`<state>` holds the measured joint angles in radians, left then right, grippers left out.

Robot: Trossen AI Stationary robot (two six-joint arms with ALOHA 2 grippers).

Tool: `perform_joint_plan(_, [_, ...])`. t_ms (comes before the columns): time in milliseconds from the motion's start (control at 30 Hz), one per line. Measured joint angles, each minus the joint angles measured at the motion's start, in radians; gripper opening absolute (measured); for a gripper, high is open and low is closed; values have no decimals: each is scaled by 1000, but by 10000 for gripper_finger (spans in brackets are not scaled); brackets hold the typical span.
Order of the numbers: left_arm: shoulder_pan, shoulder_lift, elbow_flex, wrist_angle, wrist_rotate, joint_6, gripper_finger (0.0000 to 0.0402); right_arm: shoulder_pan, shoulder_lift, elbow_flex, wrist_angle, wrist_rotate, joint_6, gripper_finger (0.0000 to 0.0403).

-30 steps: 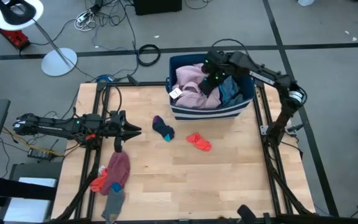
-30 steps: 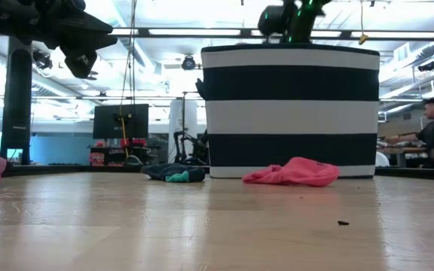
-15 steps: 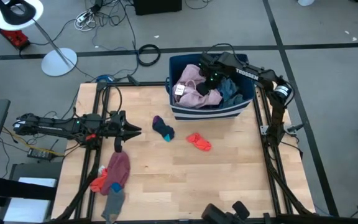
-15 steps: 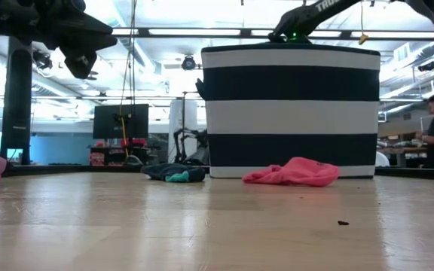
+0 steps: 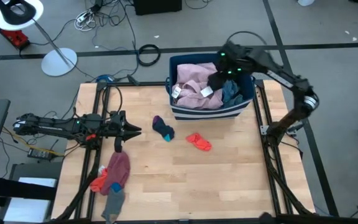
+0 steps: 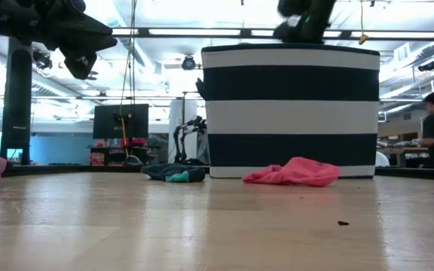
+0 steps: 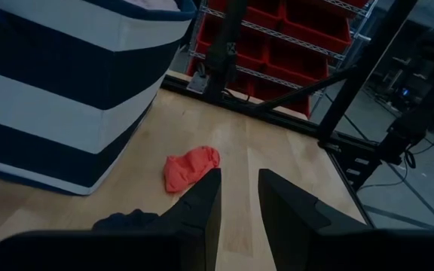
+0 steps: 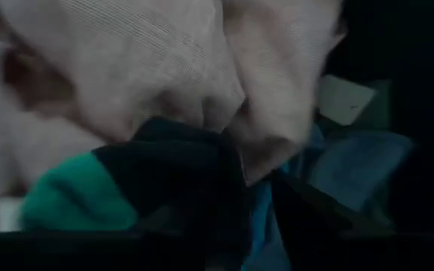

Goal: Sort clothes
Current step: Put the right dark blue socks into the blue bin, then put the top orange socks into the blue bin

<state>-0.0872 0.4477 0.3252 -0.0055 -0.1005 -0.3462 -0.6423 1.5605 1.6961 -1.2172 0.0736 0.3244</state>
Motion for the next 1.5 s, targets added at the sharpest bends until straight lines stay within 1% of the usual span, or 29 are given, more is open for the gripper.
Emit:
perform_joint_plan(167, [0, 0, 0, 0, 0, 1, 94, 22, -115, 0, -9, 1, -4, 168])
perform_joint_plan(300, [0, 0, 0, 4, 0, 1, 94, 63, -188, 2, -16, 1, -4, 171])
perform_joint_plan(433, [0, 0, 0, 7, 0, 1, 94, 146, -236, 2, -16, 2, 6, 169])
perform_joint_plan(567, [0, 2, 0, 9, 0, 1, 94, 260, -259, 2, -16, 2, 28, 171])
perform_joint_plan(800, [0, 3, 0, -7, 0, 1, 94, 462, -244, 3, -9, 4, 75, 171])
perform_joint_plan(1000, [0, 3, 0, -14, 0, 1, 94, 622, -218, 2, 32, 69, 82, 171])
perform_joint_plan(1100, [0, 4, 0, -13, 0, 1, 94, 687, -203, -26, 78, 81, 83, 171])
perform_joint_plan(1333, [0, 3, 1, 8, 0, 1, 94, 786, -160, -173, 162, 87, 78, 170])
perform_joint_plan(1500, [0, 3, 1, 13, 0, 1, 94, 820, -121, -320, 293, 95, 122, 170])
